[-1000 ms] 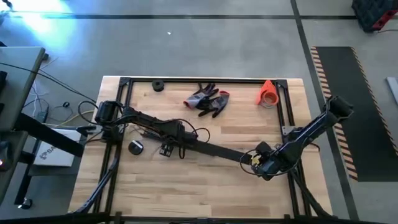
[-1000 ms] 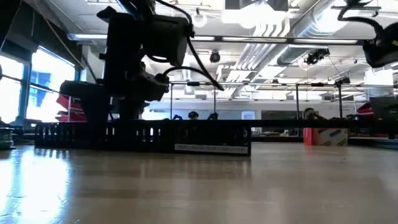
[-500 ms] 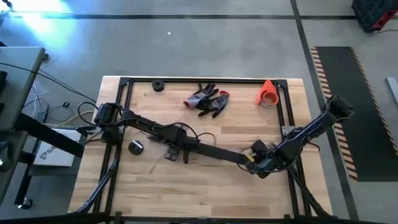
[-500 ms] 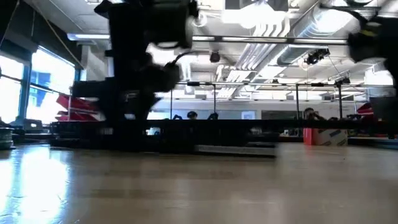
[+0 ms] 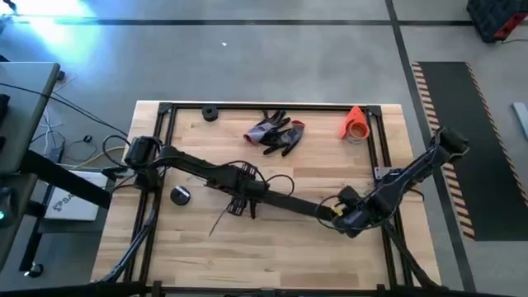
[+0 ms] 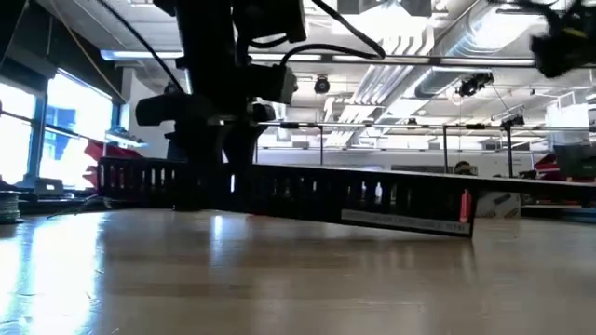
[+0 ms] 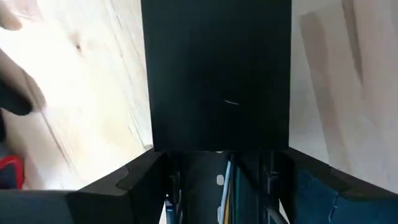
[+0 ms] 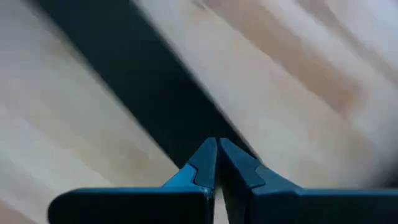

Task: Ziptie cables
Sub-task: Close the black cable duct

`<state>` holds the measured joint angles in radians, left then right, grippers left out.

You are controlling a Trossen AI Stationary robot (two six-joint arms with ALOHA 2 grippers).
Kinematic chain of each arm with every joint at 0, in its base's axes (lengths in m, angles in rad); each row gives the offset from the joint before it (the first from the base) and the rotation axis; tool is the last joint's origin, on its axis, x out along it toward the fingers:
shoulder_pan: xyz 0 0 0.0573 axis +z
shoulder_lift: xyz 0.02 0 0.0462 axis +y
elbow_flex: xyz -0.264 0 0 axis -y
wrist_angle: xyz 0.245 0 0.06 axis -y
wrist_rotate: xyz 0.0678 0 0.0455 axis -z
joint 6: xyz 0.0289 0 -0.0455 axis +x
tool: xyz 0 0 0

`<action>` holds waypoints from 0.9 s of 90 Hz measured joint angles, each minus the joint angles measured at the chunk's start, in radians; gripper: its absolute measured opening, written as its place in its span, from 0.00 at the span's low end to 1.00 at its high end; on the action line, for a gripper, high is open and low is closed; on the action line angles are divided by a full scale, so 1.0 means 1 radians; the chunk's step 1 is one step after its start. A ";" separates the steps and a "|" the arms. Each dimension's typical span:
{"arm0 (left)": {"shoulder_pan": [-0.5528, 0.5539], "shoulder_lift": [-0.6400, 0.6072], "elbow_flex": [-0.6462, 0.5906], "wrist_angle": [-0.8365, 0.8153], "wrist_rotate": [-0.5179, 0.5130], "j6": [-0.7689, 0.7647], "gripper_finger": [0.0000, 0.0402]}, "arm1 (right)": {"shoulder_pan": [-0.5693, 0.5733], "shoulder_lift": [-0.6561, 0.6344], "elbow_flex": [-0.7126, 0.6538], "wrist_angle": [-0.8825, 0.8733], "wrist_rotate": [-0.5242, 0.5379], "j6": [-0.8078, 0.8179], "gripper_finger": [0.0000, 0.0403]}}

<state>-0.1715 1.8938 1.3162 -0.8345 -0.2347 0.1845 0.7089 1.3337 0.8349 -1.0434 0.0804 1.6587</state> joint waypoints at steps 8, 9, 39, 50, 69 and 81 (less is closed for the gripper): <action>0.000 0.000 -0.011 -0.004 0.008 0.000 0.59 | 0.046 0.000 -0.047 0.025 -0.101 0.073 0.00; 0.000 0.000 -0.012 -0.004 0.011 0.000 0.59 | 0.052 0.001 -0.055 0.032 -0.110 0.079 0.00; 0.003 0.000 -0.031 0.031 0.042 -0.023 0.59 | 0.083 0.001 -0.176 0.286 0.027 0.143 0.00; 0.001 0.014 -0.024 0.117 0.054 -0.029 0.59 | 0.034 0.000 -0.155 0.302 0.104 0.081 0.00; -0.001 0.052 -0.029 0.116 0.060 -0.030 0.59 | -0.019 0.001 -0.119 0.288 0.136 -0.049 0.00; 0.005 0.054 -0.025 0.115 0.063 -0.052 0.59 | -0.020 0.001 -0.110 0.247 0.131 -0.048 0.00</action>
<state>-0.1663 1.9476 1.2913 -0.7193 -0.1718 0.1325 0.6885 1.3350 0.7245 -0.7969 0.2111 1.6103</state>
